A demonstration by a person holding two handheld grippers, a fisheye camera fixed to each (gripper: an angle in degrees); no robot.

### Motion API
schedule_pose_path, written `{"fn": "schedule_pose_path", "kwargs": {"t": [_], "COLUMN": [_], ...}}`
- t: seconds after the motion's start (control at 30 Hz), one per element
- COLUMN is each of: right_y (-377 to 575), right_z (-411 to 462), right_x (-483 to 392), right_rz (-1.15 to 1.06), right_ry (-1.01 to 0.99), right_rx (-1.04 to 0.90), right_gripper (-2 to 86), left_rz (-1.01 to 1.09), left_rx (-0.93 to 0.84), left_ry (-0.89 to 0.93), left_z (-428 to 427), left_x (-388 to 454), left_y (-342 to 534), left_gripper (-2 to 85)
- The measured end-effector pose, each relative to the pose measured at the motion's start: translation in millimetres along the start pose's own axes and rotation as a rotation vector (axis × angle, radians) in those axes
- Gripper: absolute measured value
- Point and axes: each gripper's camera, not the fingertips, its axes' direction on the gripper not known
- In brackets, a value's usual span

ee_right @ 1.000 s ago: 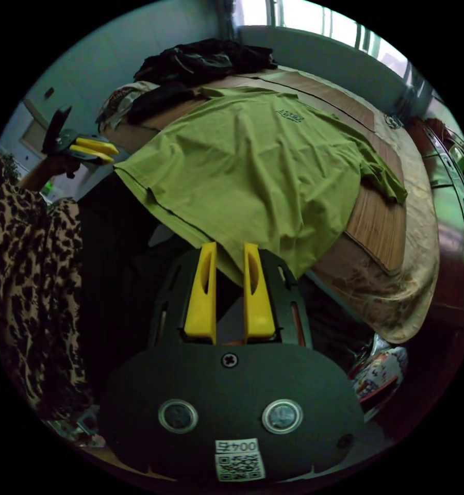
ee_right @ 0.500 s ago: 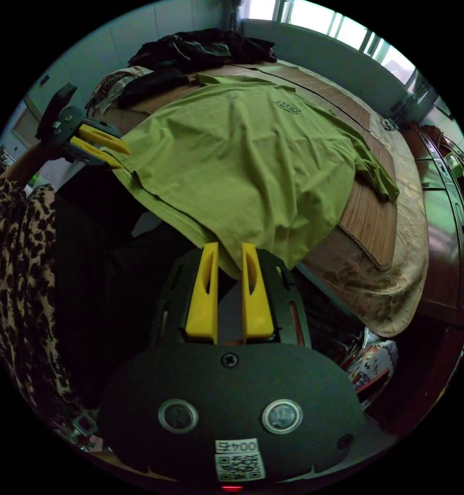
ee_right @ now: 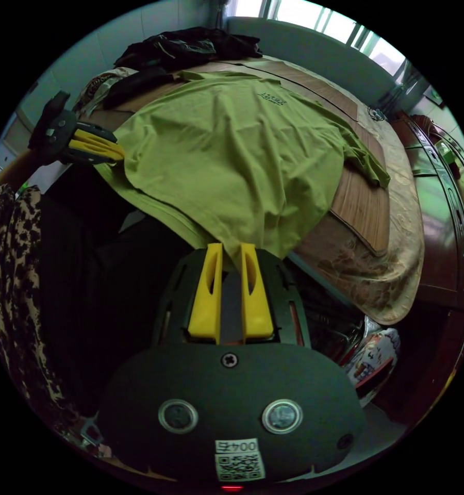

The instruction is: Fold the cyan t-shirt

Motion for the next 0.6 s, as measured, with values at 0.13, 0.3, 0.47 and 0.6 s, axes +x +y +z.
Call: {"fn": "schedule_pose_path", "kwargs": {"t": [0.13,0.3,0.47,0.6], "right_y": [11.2,23.1,39.4,55.2], "right_z": [12.3,23.6,20.0,6.3], "right_x": [-10.2,-19.3,-22.2,-28.0], "right_rz": [-0.005,-0.019,-0.035,-0.088], "right_ry": [0.03,0.047,0.074,0.096], "right_rx": [0.017,0.049,0.095,0.117], "right_gripper": [14.1,13.3,12.2,11.1], "left_rz": [-0.064,-0.109,-0.09,-0.024], "left_rx": [0.03,0.065,0.102,0.12], "left_ry": [0.034,0.084,0.115,0.106], "left_z": [-3.0,-4.9,-16.9,-41.9], "left_x": [-8.5,-16.5,-20.4,-18.3], "left_y": [8.5,26.1,42.4,63.1], "left_gripper": [0.8,0.4,0.3,0.3]}}
